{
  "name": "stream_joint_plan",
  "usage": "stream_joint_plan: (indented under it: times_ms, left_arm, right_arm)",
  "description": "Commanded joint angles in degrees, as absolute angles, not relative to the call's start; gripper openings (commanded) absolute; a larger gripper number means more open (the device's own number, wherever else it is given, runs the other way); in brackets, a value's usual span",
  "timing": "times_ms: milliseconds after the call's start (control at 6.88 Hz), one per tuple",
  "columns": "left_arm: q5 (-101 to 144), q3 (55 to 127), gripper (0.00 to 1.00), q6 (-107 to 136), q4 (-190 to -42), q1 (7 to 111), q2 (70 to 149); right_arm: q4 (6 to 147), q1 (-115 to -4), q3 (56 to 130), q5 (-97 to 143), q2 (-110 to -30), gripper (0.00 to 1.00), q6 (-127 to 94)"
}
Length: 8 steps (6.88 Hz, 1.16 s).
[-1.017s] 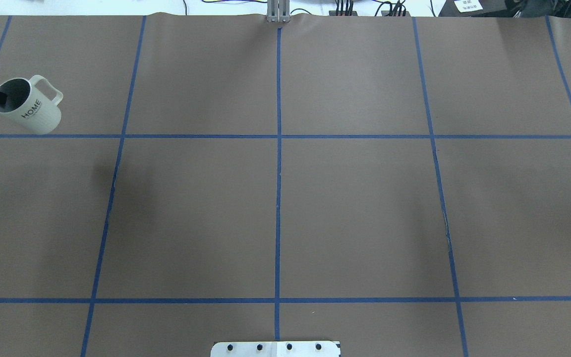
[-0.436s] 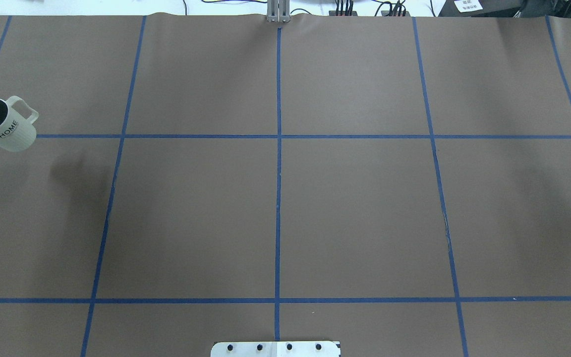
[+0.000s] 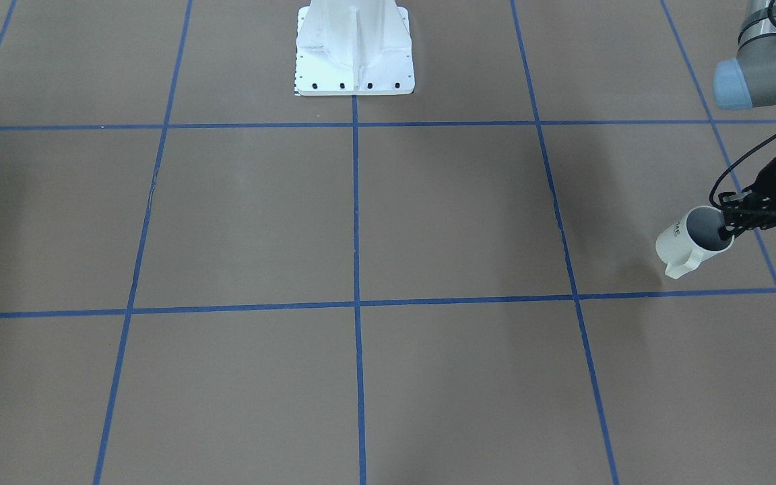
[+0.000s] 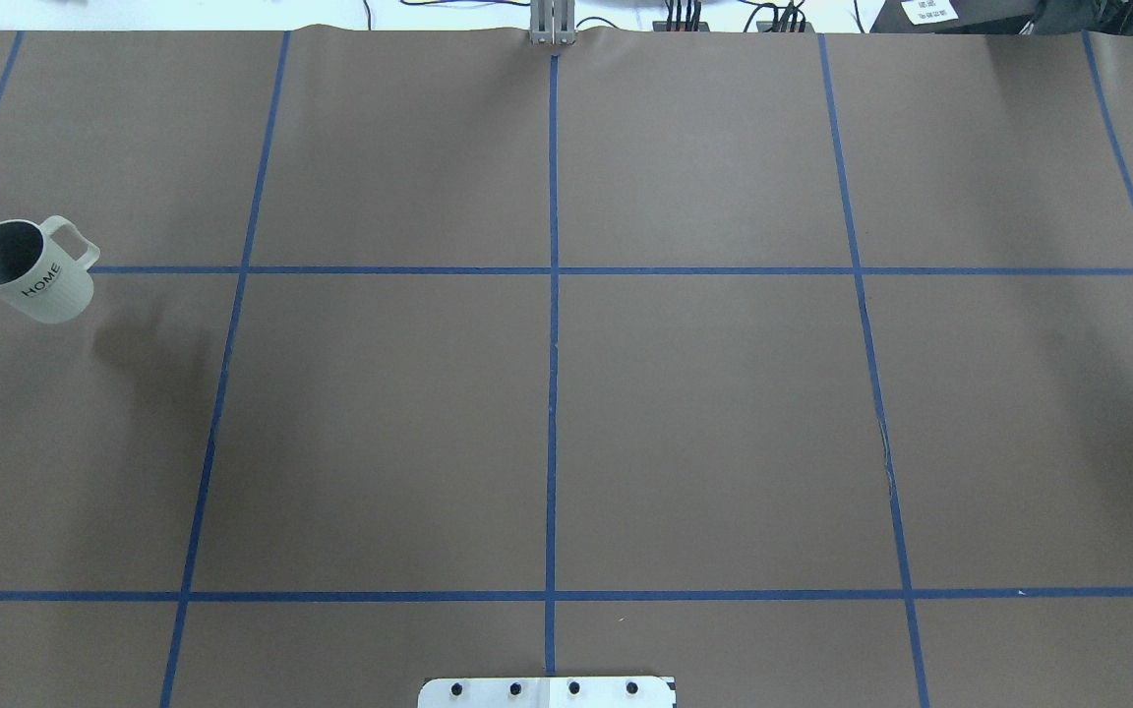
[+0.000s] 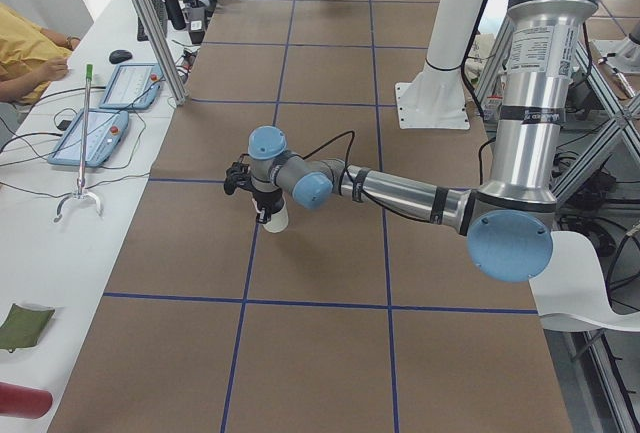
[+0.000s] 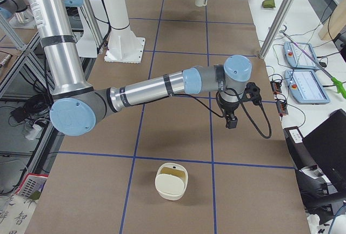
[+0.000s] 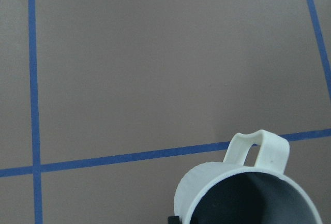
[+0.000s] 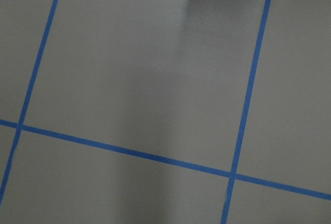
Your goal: Left arm hands cup to right arm to dump lemon
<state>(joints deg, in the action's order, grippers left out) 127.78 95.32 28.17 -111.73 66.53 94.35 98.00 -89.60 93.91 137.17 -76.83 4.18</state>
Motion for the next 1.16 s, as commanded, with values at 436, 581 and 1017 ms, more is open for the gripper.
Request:
stream_joint_plan:
  times_ms: [436, 581, 1017]
  left_arm:
    - [127.8, 89.5, 0.42, 28.2, -118.8, 63.2, 95.1]
    - [127.9, 90.2, 0.99, 28.3, -118.9, 63.2, 95.2]
    - [128.4, 93.2, 1.00, 28.0, -117.2, 64.2, 94.9]
  right_arm:
    - [97.7, -89.6, 93.6, 137.0, -78.0, 1.00, 4.2]
    - [97.7, -89.6, 93.6, 137.0, -78.0, 1.00, 4.2]
    - [97.7, -89.6, 93.6, 137.0, -78.0, 1.00, 4.2]
